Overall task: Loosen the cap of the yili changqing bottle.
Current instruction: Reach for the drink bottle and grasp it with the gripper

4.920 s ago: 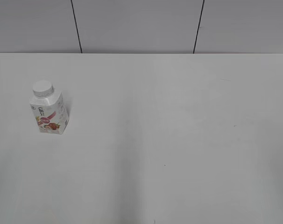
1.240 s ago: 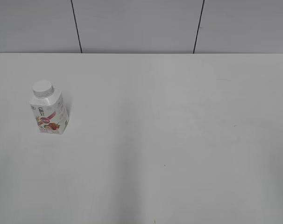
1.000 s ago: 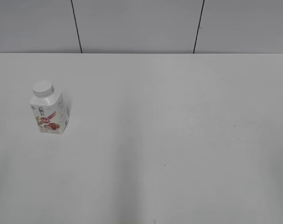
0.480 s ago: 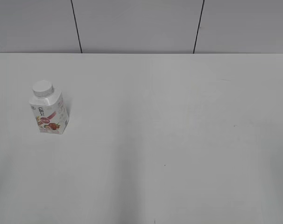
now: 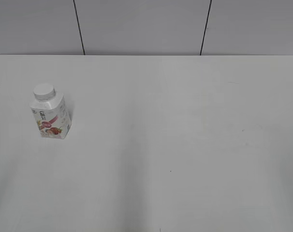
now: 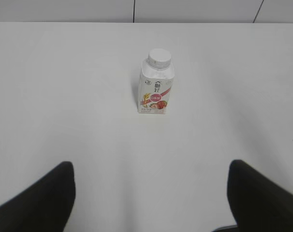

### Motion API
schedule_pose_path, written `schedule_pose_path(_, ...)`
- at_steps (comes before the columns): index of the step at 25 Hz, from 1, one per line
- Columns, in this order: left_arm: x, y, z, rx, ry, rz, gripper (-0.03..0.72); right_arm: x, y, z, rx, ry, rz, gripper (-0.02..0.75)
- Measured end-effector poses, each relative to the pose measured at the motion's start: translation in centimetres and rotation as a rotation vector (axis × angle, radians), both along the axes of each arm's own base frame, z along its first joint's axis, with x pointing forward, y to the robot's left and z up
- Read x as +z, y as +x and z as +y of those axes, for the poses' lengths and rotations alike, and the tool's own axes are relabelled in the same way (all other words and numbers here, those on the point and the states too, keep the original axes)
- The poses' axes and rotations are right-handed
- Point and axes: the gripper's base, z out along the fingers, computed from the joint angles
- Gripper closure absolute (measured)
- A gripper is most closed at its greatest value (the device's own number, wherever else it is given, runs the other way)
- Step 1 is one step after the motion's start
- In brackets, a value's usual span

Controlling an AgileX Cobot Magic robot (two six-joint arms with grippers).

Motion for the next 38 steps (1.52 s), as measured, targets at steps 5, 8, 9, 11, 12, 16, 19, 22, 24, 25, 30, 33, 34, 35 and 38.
schedule_pose_path(5,0.0,0.0,0.0,0.001,0.001,-0.001,0.102,0.0,0.0,0.0,0.000,0.000,0.000,0.246)
schedule_pose_path(8,0.3,-0.1,0.1,0.005,0.006,-0.017,0.102,0.0,0.0,0.0,0.000,0.000,0.000,0.246)
schedule_pose_path(9,0.6,-0.1,0.1,0.005,0.004,-0.036,0.102,0.0,0.0,0.0,0.000,0.000,0.000,0.246)
schedule_pose_path(11,1.4,-0.3,0.1,0.006,0.000,-0.082,0.102,0.0,0.0,0.0,0.000,0.000,0.000,0.246)
schedule_pose_path(12,1.7,-0.4,0.1,0.006,-0.002,-0.104,0.102,0.0,0.0,0.0,0.000,0.000,0.000,0.246)
schedule_pose_path(16,2.3,-0.5,0.1,0.006,-0.005,-0.148,0.102,0.0,0.0,0.0,0.000,0.000,0.000,0.246)
schedule_pose_path(19,2.4,-0.5,0.1,0.006,-0.006,-0.154,0.102,0.0,0.0,0.0,0.000,0.000,0.000,0.246)
schedule_pose_path(22,2.5,-0.4,0.1,0.006,-0.007,-0.164,0.102,0.0,0.0,0.0,0.000,0.000,0.000,0.246)
schedule_pose_path(24,2.5,-0.4,0.1,0.006,-0.007,-0.167,0.104,0.0,0.0,0.0,0.000,0.000,0.000,0.246)
schedule_pose_path(25,2.5,-0.4,0.1,0.006,-0.007,-0.167,0.104,0.0,0.0,0.0,0.000,0.000,0.000,0.246)
schedule_pose_path(30,2.6,-0.4,0.1,0.000,0.007,-0.176,0.104,0.0,0.0,0.0,0.000,0.000,0.000,0.246)
schedule_pose_path(33,2.7,-0.4,0.0,-0.009,0.010,-0.191,0.104,0.0,0.0,0.0,0.000,0.000,0.000,0.246)
schedule_pose_path(34,2.8,-0.4,0.0,-0.013,0.005,-0.196,0.104,0.0,0.0,0.0,0.000,0.000,0.000,0.246)
schedule_pose_path(35,2.9,-0.4,-0.1,-0.017,-0.001,-0.203,0.104,0.0,0.0,0.0,0.000,0.000,0.000,0.246)
schedule_pose_path(38,3.5,-0.5,-0.2,-0.026,-0.006,-0.228,0.105,0.0,0.0,0.0,0.000,0.000,0.000,0.246)
